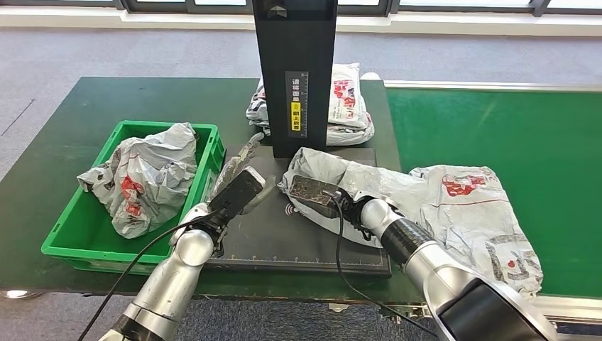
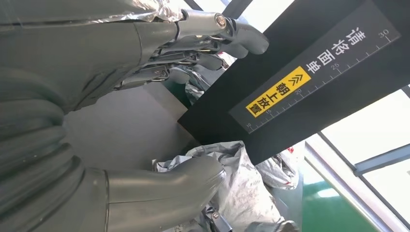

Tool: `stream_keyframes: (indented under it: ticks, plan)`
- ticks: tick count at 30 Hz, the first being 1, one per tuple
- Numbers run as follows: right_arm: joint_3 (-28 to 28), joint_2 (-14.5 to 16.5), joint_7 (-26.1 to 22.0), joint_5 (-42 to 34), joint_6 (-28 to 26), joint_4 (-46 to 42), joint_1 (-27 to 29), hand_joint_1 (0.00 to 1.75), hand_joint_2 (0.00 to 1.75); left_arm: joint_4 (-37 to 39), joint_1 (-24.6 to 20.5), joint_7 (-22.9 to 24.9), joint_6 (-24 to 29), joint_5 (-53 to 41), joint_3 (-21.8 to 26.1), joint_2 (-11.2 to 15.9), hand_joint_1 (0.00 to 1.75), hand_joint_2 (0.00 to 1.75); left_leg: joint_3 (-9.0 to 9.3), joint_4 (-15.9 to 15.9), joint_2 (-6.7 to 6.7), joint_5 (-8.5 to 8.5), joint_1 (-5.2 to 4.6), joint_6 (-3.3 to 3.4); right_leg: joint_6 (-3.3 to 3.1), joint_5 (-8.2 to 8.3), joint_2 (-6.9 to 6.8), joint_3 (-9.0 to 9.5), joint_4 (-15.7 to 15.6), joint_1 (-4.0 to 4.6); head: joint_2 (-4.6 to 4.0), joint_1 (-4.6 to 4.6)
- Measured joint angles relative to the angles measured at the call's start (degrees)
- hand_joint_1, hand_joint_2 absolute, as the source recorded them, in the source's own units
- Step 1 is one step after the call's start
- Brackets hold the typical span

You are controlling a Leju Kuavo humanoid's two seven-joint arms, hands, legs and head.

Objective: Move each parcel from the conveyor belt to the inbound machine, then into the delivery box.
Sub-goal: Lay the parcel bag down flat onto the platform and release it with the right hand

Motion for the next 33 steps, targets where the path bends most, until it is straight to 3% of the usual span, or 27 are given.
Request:
stream_keyframes:
  ticks: [9, 22, 30, 33]
  plan:
    - [-0.07, -3.14, -2.31, -11.58, 3.69, -5.42, -0.82, 0.0, 0.0, -0.23, 0.17, 0.27, 0.75, 0.13, -0.25, 0.41, 0.0, 1.75, -0.02, 0.03, -0.01, 0.0, -0.01, 0.01, 0.06, 0.05, 0.0, 0.02, 0.0, -0.04, -0.01, 0.01]
    - [-0.47, -3.72, -3.63, -20.1, 5.04, -11.93, -2.49, 0.0, 0.0, 0.06, 0.46, -1.0, 1.37, -0.13, -0.25, 0.98, 0.0, 1.75, -0.02, 0.03, -0.01, 0.01, -0.01, 0.01, 0.06, 0.05, -0.02, 0.02, 0.0, -0.03, 0.0, 0.0]
    - [-0.48, -3.68, -4.51, -14.85, -1.19, -15.03, -2.56, 0.0, 0.0, 1.7, 0.02, -1.78, 1.89, -0.39, -0.22, 1.01, 0.0, 1.75, -0.02, 0.04, -0.01, 0.01, -0.01, 0.01, 0.06, 0.05, -0.02, 0.02, 0.0, -0.04, 0.0, 0.0]
    - [-0.66, -3.78, -3.9, -10.43, -7.28, -17.63, -2.19, 0.0, 0.0, 1.76, 0.23, -1.79, 1.91, -0.92, -0.15, 0.99, 0.0, 1.75, -0.01, 0.04, -0.01, 0.01, -0.01, 0.01, 0.06, 0.05, -0.02, 0.01, 0.0, -0.03, 0.0, 0.0]
